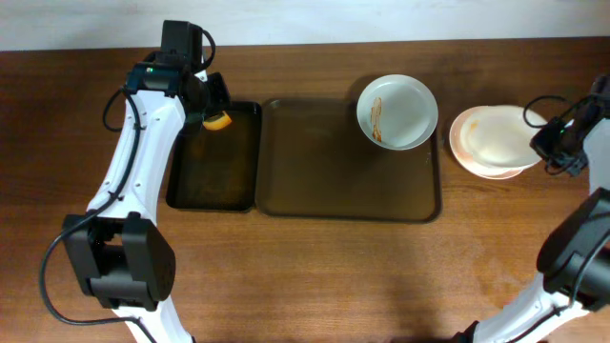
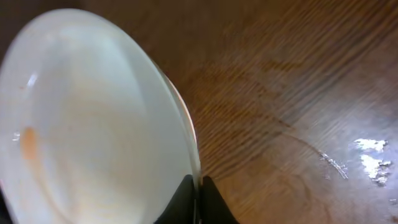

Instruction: Clean dirty plates on tray and stack at the side

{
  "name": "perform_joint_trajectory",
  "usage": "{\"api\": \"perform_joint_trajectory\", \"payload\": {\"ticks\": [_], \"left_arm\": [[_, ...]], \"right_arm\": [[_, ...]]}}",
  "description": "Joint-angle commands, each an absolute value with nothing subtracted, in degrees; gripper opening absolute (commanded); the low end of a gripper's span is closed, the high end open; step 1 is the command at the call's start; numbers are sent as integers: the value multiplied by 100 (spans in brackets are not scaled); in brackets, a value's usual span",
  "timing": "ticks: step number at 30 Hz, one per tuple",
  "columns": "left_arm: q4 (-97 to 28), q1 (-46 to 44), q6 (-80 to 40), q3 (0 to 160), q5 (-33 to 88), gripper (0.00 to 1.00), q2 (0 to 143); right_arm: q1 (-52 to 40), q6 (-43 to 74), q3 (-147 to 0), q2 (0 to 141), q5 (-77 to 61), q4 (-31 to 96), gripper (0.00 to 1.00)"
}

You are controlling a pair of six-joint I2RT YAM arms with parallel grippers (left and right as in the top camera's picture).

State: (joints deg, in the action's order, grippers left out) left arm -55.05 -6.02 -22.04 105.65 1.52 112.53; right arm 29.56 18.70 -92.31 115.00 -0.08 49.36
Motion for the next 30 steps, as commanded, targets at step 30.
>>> {"api": "perform_joint_trajectory", "payload": {"ticks": [30], "left_arm": [[-5631,-600,-2112,10600,115,0,11292]], "right_arm": [[-860,3282,-10116,12964,377,6663,25]]}}
